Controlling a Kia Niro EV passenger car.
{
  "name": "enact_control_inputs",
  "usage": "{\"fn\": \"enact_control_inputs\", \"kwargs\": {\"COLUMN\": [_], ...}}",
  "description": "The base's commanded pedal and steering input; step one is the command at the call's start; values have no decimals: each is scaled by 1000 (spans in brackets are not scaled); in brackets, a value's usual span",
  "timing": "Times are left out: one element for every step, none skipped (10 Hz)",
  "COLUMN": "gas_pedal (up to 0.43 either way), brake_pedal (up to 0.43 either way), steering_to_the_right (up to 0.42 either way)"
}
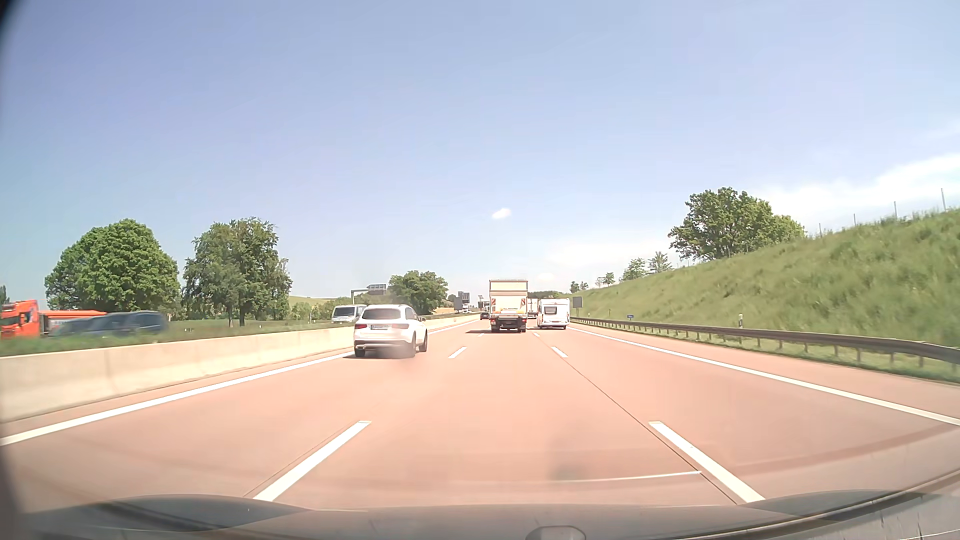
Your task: Follow the waypoints while adhering to traffic rules and regulations
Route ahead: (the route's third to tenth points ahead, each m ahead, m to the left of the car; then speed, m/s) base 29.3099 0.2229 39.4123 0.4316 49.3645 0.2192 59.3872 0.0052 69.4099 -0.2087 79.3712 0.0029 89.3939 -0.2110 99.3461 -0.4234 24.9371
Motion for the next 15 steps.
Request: {"fn": "enact_control_inputs", "kwargs": {"gas_pedal": [138,138,138,138,138,138,138,138,138,138,138,138,138,138,138], "brake_pedal": [0,0,0,0,0,0,0,0,0,0,0,0,0,0,0], "steering_to_the_right": [-2,-2,-3,-2,-3,-3,-2,-2,-2,-2,-2,-2,-2,-2,-2]}}
